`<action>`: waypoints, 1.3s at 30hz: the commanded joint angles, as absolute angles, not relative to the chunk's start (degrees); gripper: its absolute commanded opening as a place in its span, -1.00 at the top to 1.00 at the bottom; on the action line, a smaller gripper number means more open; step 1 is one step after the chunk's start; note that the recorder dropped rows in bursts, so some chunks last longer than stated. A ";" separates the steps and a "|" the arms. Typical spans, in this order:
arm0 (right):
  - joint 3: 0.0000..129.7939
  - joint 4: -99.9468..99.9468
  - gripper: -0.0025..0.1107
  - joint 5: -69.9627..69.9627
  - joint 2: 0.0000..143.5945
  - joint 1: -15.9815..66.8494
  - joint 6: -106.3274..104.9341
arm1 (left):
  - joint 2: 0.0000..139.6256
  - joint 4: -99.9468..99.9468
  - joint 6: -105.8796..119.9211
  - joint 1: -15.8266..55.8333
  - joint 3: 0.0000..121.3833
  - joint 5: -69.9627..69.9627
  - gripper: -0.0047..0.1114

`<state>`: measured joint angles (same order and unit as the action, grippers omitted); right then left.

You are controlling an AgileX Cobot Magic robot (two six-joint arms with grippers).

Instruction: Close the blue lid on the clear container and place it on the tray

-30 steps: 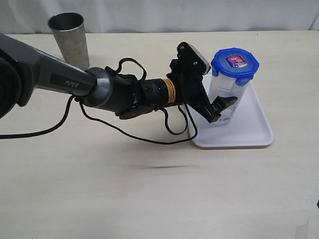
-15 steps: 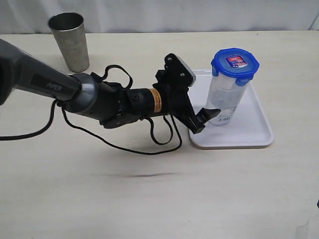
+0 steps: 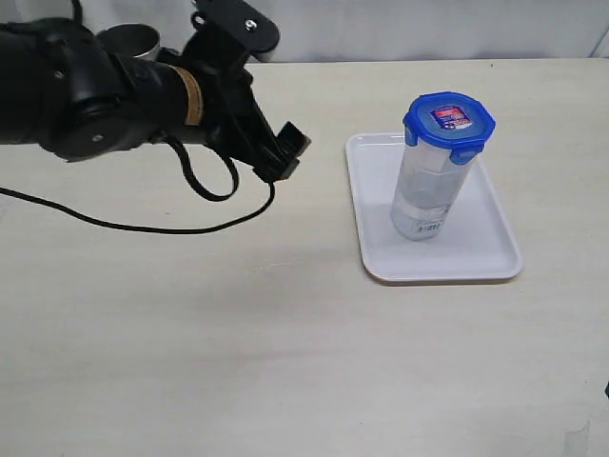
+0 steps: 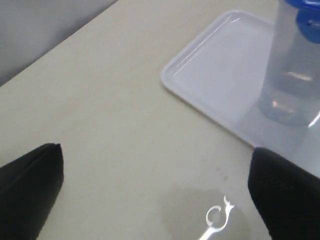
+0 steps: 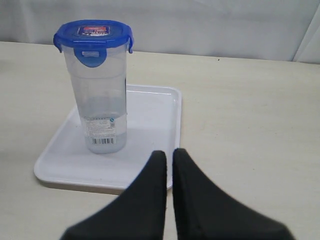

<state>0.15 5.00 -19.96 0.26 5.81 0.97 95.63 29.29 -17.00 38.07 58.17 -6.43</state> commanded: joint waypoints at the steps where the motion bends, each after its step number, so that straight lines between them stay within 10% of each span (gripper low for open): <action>1: 0.00 4.98 0.88 -19.85 0.00 5.48 0.65 | 88.00 27.06 -18.22 38.02 57.89 -21.55 -0.69; 39: 0.00 4.98 0.88 -19.85 0.00 5.48 0.65 | 11.27 20.71 -18.02 38.02 32.72 -28.76 -0.69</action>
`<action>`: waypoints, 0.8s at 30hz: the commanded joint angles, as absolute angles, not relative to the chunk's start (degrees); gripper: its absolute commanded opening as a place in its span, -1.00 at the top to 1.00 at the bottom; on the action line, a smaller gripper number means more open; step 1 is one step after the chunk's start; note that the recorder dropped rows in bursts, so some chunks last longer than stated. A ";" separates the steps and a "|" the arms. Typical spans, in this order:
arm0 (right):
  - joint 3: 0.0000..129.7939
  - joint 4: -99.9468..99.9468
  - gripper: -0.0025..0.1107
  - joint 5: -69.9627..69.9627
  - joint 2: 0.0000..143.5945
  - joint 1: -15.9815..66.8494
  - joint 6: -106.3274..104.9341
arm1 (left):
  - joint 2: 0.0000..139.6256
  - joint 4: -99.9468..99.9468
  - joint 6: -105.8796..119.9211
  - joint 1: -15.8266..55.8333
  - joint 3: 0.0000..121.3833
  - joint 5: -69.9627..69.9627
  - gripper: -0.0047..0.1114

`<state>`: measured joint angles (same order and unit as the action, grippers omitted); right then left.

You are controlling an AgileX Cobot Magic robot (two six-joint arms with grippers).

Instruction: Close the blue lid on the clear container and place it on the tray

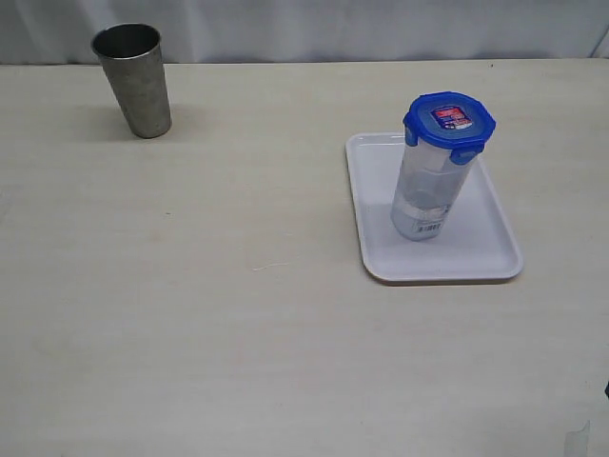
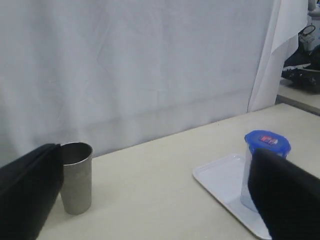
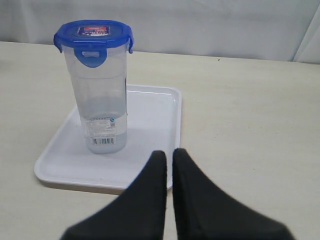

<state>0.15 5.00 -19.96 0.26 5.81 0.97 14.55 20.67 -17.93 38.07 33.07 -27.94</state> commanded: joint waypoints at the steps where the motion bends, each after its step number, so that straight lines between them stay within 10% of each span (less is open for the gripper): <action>1: 0.00 4.98 0.88 -19.85 0.00 5.48 0.65 | 10.61 20.71 -18.02 38.02 32.72 -28.76 -0.69; 24: 0.00 4.98 0.88 -19.85 0.00 5.48 0.65 | 9.52 20.71 -18.02 38.02 32.72 -28.82 -0.68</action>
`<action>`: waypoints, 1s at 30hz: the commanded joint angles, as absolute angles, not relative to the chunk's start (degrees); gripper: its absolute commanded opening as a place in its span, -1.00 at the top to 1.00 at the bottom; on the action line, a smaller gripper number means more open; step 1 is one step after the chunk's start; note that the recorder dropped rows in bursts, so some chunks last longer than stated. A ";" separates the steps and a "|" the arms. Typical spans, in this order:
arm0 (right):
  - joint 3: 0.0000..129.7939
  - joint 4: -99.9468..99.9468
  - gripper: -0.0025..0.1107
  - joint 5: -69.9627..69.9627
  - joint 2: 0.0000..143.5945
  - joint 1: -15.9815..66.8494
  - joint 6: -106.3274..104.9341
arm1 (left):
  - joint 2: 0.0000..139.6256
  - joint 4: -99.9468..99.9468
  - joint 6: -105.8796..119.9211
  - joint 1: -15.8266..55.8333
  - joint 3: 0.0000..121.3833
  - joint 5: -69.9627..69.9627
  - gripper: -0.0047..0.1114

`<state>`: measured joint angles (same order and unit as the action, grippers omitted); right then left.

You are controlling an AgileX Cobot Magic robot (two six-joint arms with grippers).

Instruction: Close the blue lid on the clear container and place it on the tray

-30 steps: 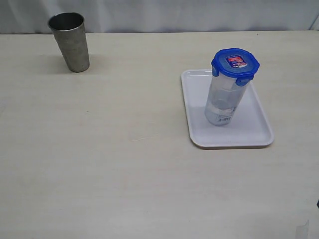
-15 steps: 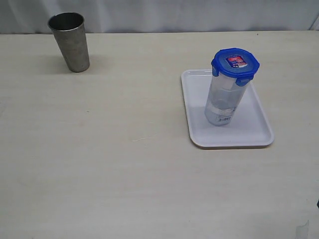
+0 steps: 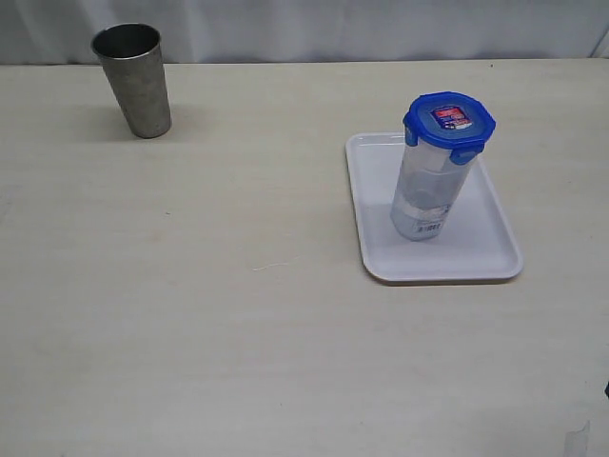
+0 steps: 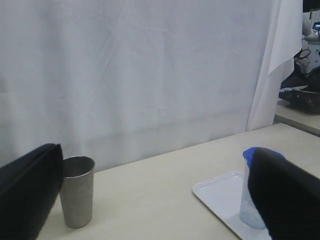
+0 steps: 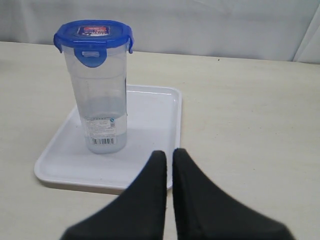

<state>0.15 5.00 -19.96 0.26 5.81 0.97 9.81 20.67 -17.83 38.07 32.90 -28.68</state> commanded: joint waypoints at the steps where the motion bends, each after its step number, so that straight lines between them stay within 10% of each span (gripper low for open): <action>1: 0.00 4.98 0.88 -19.85 0.00 5.48 0.65 | 9.52 20.71 -18.02 38.02 32.72 -28.82 -0.68; 14: 0.00 4.98 0.88 -19.85 0.00 5.48 0.65 | 9.52 -8.08 16.76 30.60 27.43 -14.23 -0.68; 30: 0.00 4.98 0.88 -19.85 0.00 5.48 0.65 | 5.43 -0.70 2.89 9.09 10.23 1.46 -0.68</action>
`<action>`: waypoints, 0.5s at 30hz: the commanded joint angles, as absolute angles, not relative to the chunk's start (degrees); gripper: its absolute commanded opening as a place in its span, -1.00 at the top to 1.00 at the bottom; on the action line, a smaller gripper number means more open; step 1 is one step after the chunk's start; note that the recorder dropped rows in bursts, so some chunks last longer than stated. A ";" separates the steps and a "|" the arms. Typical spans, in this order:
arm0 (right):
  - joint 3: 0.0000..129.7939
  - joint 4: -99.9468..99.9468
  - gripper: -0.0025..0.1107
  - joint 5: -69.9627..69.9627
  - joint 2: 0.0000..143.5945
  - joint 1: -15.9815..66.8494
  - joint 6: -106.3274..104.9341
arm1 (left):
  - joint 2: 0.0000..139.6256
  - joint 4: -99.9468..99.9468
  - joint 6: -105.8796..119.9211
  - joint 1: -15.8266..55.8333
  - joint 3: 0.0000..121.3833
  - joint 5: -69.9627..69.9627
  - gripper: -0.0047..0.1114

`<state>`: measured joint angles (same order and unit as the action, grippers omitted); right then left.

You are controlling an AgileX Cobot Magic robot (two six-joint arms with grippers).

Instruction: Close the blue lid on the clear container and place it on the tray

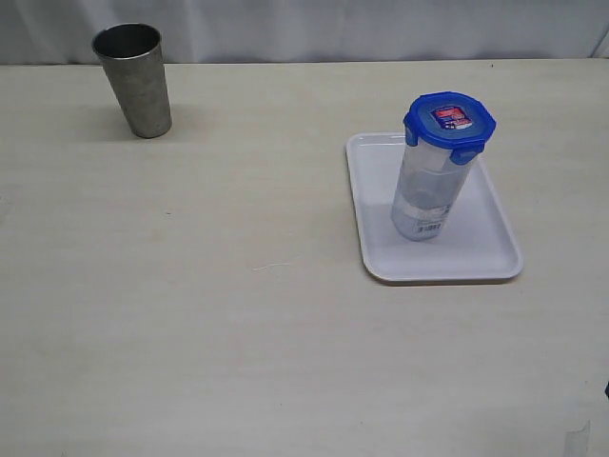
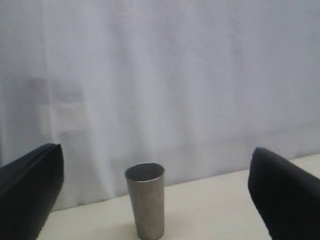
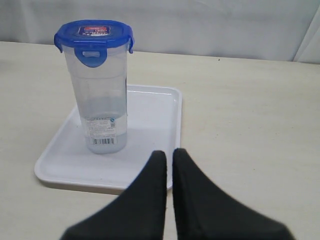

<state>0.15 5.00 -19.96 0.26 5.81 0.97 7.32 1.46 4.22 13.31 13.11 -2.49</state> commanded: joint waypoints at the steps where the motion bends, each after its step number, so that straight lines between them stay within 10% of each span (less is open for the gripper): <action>1: 0.00 4.98 0.88 -19.85 0.00 5.48 0.65 | 4.91 -0.80 2.89 7.95 9.60 1.46 -0.68; 15: 0.00 4.98 0.88 -19.85 0.00 5.48 0.65 | 2.21 0.39 3.14 -2.64 0.00 8.85 -0.68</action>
